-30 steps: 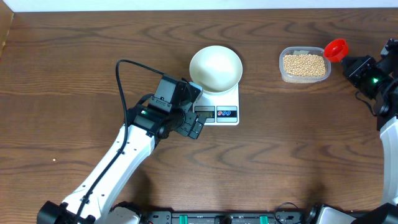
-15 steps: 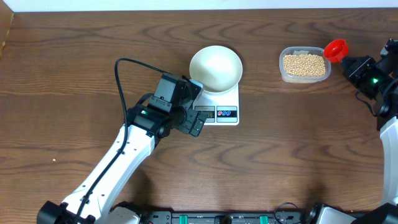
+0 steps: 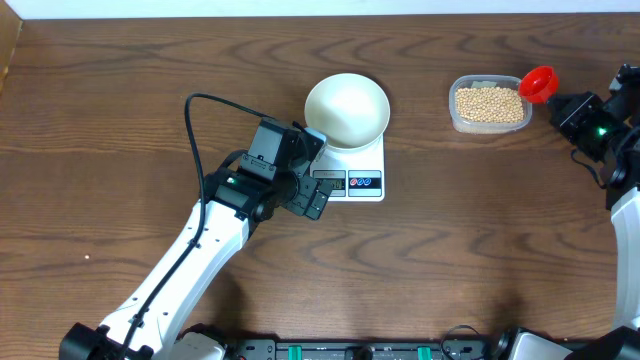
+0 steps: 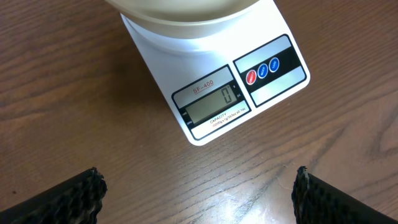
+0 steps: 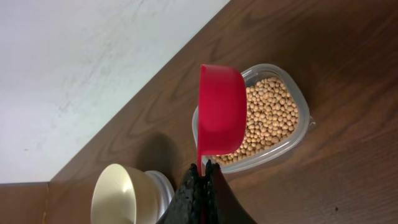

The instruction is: Scoop item into bowl and weigh 50g on scale

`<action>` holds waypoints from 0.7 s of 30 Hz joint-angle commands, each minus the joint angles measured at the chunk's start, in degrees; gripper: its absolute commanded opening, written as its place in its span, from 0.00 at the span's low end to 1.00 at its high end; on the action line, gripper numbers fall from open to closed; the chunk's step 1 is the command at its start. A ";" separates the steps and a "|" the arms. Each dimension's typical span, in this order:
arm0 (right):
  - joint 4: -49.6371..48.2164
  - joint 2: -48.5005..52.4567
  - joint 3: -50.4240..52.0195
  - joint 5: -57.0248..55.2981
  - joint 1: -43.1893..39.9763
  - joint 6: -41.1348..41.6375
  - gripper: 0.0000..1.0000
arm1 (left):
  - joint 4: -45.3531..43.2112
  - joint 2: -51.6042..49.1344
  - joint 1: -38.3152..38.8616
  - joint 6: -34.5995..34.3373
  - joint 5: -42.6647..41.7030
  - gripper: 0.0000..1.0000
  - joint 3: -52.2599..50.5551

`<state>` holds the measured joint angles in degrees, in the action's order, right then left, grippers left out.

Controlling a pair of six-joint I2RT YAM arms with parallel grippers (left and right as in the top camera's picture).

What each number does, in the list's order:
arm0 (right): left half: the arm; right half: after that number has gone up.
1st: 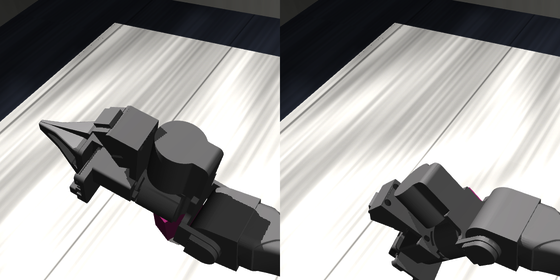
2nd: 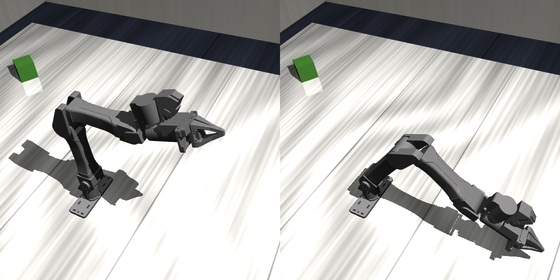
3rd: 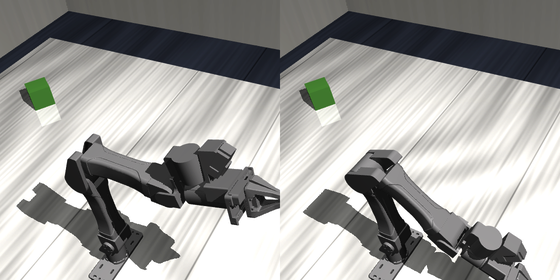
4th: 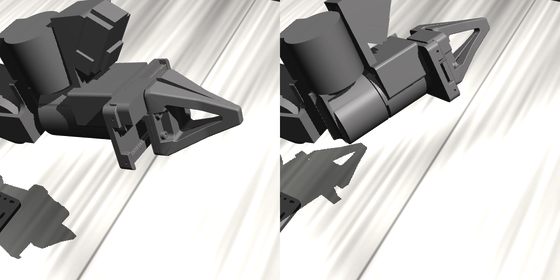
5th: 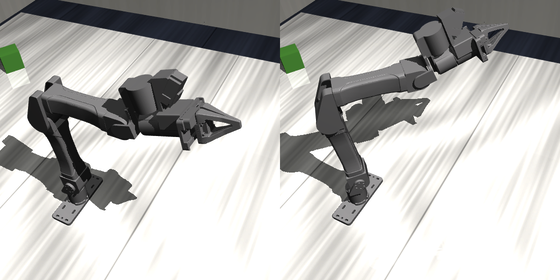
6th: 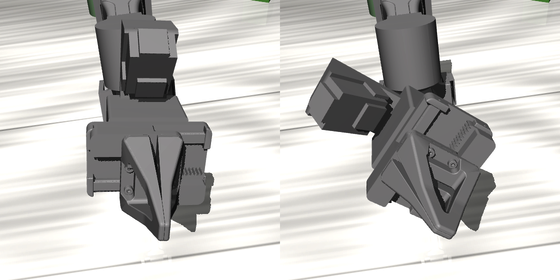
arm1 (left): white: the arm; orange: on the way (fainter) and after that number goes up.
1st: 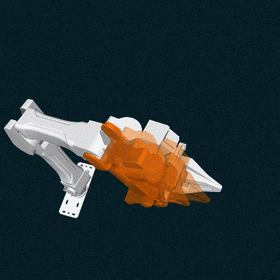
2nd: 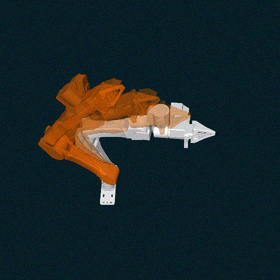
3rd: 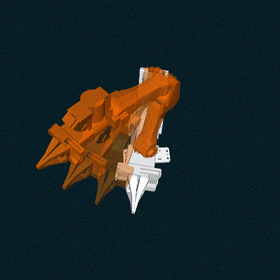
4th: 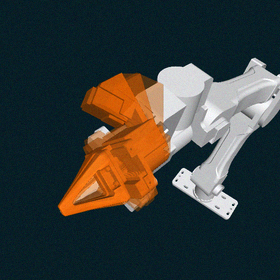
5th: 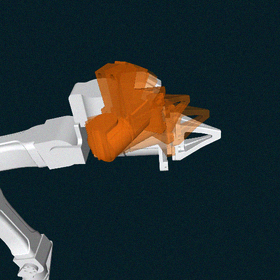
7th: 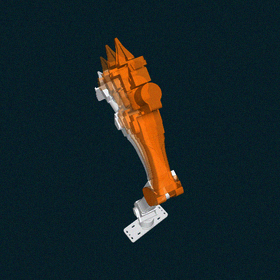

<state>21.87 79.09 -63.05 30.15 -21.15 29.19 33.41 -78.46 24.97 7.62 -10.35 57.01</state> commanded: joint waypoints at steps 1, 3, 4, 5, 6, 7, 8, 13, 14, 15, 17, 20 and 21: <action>1.14 -0.04 -2.97 0.61 0.00 -3.39 0.01 | 0.20 -0.22 0.09 0.94 0.52 0.98 0.55; 3.91 -0.04 -5.33 0.09 0.33 -6.14 0.02 | 0.17 -0.22 0.09 0.94 0.52 0.98 0.55; 6.58 0.11 -7.39 -0.98 0.70 -8.31 0.01 | 0.17 -0.22 0.09 0.94 0.52 0.98 0.55; 9.55 0.33 -9.57 -2.47 1.11 -10.40 0.02 | 0.20 -0.22 0.09 0.94 0.52 0.98 0.55; 13.44 0.68 -12.46 -4.48 1.73 -13.27 0.02 | 0.17 -0.22 0.09 0.94 0.52 0.98 0.55; 17.09 1.03 -15.15 -6.64 2.34 -15.89 0.01 | 0.17 -0.22 0.09 0.94 0.52 0.98 0.55; 18.12 1.16 -15.89 -7.23 2.51 -16.68 0.02 | 0.17 -0.22 0.09 0.94 0.52 0.98 0.55; 28.11 2.75 -22.75 -9.53 5.03 -24.81 0.02 | 0.17 -0.22 0.09 0.94 0.52 0.98 0.55; 28.96 3.15 -22.91 -10.43 5.81 -25.16 0.01 | 0.20 -0.22 0.09 0.94 0.52 0.98 0.55; 29.33 3.32 -22.88 -11.04 6.19 -25.22 0.01 | 0.17 -0.22 0.09 0.94 0.52 0.98 0.55; 30.53 4.24 -22.88 -15.04 7.98 -26.32 0.01 | 0.20 -0.22 0.09 0.94 0.52 0.98 0.55; 30.12 5.22 -22.80 -19.47 10.34 -27.85 0.01 | 0.20 -0.22 0.09 0.94 0.52 0.98 0.55; 29.53 5.51 -22.77 -20.63 11.02 -28.24 0.01 | 0.17 -0.22 0.09 0.92 0.50 0.98 0.55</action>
<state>52.38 83.59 -85.12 16.05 -12.45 4.71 33.43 -78.46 24.97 7.62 -10.26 57.01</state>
